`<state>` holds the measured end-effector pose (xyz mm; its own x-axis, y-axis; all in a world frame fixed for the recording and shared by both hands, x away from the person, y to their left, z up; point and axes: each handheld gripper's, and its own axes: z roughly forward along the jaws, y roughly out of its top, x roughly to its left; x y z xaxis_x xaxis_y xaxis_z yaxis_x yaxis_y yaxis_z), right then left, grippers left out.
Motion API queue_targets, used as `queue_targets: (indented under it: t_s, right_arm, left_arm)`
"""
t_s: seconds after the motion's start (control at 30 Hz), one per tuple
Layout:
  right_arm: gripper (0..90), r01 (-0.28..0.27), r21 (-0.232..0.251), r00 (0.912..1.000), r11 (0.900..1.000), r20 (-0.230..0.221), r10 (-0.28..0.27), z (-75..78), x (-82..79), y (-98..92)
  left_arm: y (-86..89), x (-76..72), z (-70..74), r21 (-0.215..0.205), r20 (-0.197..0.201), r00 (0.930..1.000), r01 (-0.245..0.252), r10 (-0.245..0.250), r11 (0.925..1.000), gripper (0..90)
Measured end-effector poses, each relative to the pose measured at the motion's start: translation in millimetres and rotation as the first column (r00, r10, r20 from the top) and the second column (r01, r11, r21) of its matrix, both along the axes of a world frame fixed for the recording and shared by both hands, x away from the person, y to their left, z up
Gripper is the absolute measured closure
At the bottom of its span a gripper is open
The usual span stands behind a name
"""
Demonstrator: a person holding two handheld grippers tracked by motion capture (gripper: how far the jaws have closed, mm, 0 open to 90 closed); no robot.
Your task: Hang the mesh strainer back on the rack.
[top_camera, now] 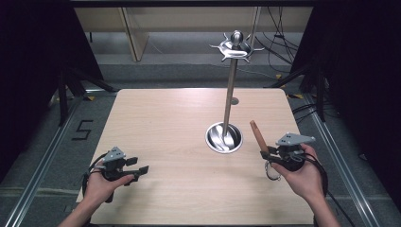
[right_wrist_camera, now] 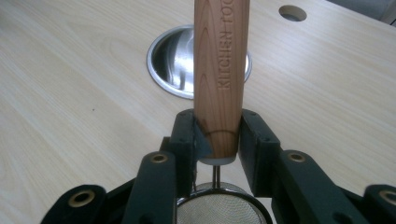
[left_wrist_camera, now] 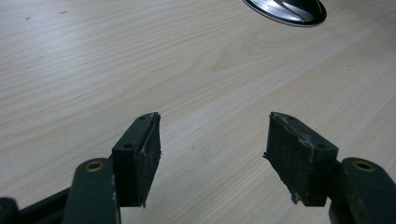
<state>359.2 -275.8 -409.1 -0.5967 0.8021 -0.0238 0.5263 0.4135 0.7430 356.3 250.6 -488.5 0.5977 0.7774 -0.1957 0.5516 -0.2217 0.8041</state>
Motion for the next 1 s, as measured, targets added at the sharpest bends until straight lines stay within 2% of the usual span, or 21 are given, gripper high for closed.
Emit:
queue_targets:
  t_s: [0.07, 0.13, 0.17, 0.33, 0.43, 0.47, 0.5, 0.53, 0.57, 0.67, 0.7, 0.8, 0.83, 0.9, 1.0]
  right_arm:
    - [69.6, -0.013, -0.003, 0.9999, 1.000, -0.001, 0.013, 0.8, 1.1, -0.9]
    - [69.5, -0.024, -0.001, 0.9996, 1.000, 0.017, 0.024, 0.6, 2.1, -1.2]
    - [69.6, 0.012, 0.029, 0.9999, 1.000, 0.000, -0.012, 1.8, -0.5, 1.2]
    - [69.5, -0.002, 0.025, 0.9998, 1.000, 0.019, 0.002, 3.2, 0.3, 0.2]
    - [69.5, 0.013, 0.045, 0.9997, 0.999, 0.021, -0.014, 4.7, 0.0, 1.2]
    - [69.5, -0.007, 0.028, 0.9991, 1.000, 0.041, 0.006, 4.7, 1.9, -0.5]
    - [69.6, -0.016, 0.032, 0.9992, 0.999, 0.038, 0.014, 4.8, 2.4, -0.6]
    - [69.5, -0.004, 0.029, 0.9991, 1.000, 0.043, 0.002, 5.1, 1.8, -0.5]
    - [69.5, -0.015, 0.031, 0.9989, 0.999, 0.044, 0.013, 5.0, 2.6, -0.8]
    - [69.5, 0.016, 0.046, 0.9996, 0.999, 0.020, -0.017, 7.2, -0.2, 0.9]
    - [69.5, 0.002, 0.034, 0.9991, 0.999, 0.042, -0.004, 7.2, 1.7, -0.6]
    - [69.5, 0.014, 0.049, 0.9990, 0.999, 0.042, -0.016, 7.1, 1.0, 0.7]
    - [69.5, -0.014, 0.036, 0.9983, 0.999, 0.058, 0.012, 7.2, 3.2, -1.0]
    - [69.6, 0.013, 0.058, 0.9993, 0.998, 0.035, -0.015, 8.7, 0.9, 0.8]
    - [69.5, 0.021, 0.061, 0.9987, 0.998, 0.046, -0.024, 9.2, 0.9, 1.4]
  left_arm:
    - [0.1, -0.3, 0.4, 0.004, 0.000, 1.0000, -0.004, 0.004, 1.0000, 34.5]
    - [0.2, -0.3, 0.4, 0.005, -0.001, 1.0000, -0.003, 0.003, 1.0000, 34.5]
    - [0.2, -0.3, 0.4, 0.004, -0.001, 1.0000, -0.004, 0.004, 1.0000, 34.4]
    - [0.0, -0.2, 0.7, 0.007, -0.005, 1.0000, -0.005, 0.005, 1.0000, 34.5]
    - [0.0, 0.0, 0.6, 0.006, -0.006, 1.0000, -0.004, 0.004, 1.0000, 34.4]
    - [0.0, 0.0, 0.6, 0.006, -0.006, 1.0000, -0.004, 0.004, 1.0000, 34.4]
    - [0.1, 0.0, 0.5, 0.007, -0.006, 1.0000, -0.004, 0.004, 1.0000, 34.4]
    - [0.1, 0.0, 0.5, 0.007, -0.006, 1.0000, -0.004, 0.004, 1.0000, 34.5]
    - [0.1, 0.1, 0.5, 0.007, -0.006, 1.0000, -0.004, 0.004, 1.0000, 34.4]
    - [0.0, 0.2, 0.4, 0.008, -0.007, 1.0000, -0.004, 0.004, 1.0000, 34.4]
    - [0.0, 0.2, 0.4, 0.008, -0.007, 1.0000, -0.004, 0.004, 1.0000, 34.4]
    - [-0.3, 0.2, 0.3, 0.003, -0.007, 1.0000, -0.005, 0.005, 1.0000, 34.4]
    - [-0.3, 0.1, 0.3, 0.003, -0.007, 1.0000, -0.006, 0.006, 1.0000, 34.4]
    - [-0.3, 0.1, 0.3, 0.003, -0.006, 1.0000, -0.006, 0.006, 1.0000, 34.4]
    - [-0.3, 0.1, 0.3, 0.004, -0.007, 1.0000, -0.006, 0.006, 1.0000, 34.4]
